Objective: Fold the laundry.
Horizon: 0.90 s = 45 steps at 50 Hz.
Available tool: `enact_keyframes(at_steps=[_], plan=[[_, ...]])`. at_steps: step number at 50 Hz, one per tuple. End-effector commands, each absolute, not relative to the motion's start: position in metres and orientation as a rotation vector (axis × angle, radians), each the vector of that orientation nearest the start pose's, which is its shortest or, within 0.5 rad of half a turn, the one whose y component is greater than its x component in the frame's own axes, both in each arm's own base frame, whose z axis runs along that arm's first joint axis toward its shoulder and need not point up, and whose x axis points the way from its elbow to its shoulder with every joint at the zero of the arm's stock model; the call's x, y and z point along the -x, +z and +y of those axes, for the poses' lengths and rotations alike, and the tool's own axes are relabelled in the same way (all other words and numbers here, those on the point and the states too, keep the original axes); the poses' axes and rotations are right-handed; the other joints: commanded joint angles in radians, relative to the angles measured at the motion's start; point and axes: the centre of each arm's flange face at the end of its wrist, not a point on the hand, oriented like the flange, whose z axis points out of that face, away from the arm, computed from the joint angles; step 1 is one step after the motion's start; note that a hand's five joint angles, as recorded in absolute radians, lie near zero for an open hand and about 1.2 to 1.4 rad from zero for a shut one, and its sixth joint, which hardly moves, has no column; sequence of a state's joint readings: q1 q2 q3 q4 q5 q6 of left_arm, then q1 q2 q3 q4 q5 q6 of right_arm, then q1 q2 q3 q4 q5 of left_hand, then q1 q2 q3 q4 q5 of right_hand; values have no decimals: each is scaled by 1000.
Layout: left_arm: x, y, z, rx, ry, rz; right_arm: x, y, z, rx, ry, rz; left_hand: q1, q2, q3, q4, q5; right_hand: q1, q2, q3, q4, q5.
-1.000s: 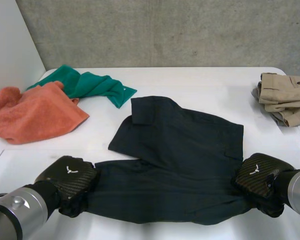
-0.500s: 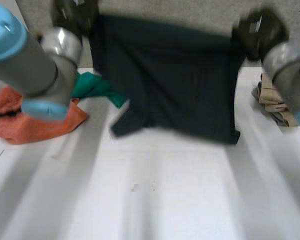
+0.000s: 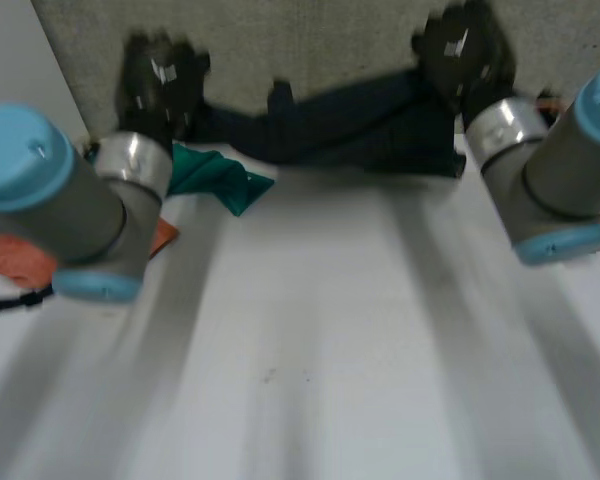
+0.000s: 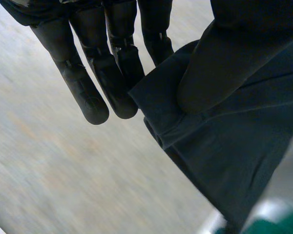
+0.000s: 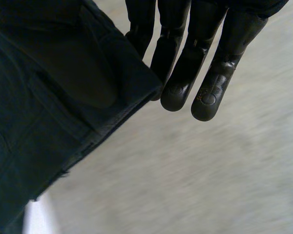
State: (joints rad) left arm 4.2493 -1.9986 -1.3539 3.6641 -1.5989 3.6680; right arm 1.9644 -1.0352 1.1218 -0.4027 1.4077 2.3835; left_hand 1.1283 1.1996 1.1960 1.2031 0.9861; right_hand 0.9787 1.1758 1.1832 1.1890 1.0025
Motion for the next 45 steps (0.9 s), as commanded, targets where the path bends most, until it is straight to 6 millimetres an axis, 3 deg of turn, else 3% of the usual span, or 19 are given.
enact_keyframes(at_steps=[1,5,8,13,19,24,29,35,39,40,41,45], plan=[[288,185,-275,-1022,-2091,1981,-296,191,-335,1481,-2139,1959,268,197,200,193,236,418,220,213,207,219],[276,155,-242,-1139,-1839,2160,-283,168,-310,1549,-1872,2119,268,197,200,193,236,418,220,213,207,219],[266,151,-225,-1174,-1720,2240,-275,164,-288,1583,-1706,2198,268,197,200,193,236,418,220,213,207,219],[247,160,-188,-1235,-1537,2330,-259,177,-256,1622,-1546,2269,268,197,200,193,236,418,220,213,207,219],[239,182,-154,-1302,-1520,2331,-243,201,-211,1678,-1359,2308,268,197,200,193,236,418,220,213,207,219],[238,193,-119,-1431,-1446,2344,-226,201,-186,1825,-1197,2331,268,197,200,193,236,418,220,213,207,219],[232,190,-90,-1553,-1276,2389,-208,198,-172,1904,-1089,2361,268,197,200,193,236,418,220,213,207,219],[235,194,-85,-1546,-1305,2411,-200,186,-164,1901,-1016,2378,268,197,200,193,236,418,220,213,207,219],[238,204,-94,-1499,-1362,2377,-196,185,-172,1875,-1061,2405,-182,-253,-250,-257,-214,418,220,213,207,219],[240,209,-99,-1478,-1388,2367,-196,185,-175,1870,-1078,2408,-643,-714,-711,-718,-675,418,220,213,207,219],[242,212,-102,-1469,-1409,2360,-196,186,-177,1866,-1097,2410,-802,-873,-869,-876,-834,418,220,213,207,219],[254,232,-123,-1418,-1578,2290,-197,187,-185,1849,-1185,2398,-871,-942,-938,-945,-903,418,220,213,207,219]])
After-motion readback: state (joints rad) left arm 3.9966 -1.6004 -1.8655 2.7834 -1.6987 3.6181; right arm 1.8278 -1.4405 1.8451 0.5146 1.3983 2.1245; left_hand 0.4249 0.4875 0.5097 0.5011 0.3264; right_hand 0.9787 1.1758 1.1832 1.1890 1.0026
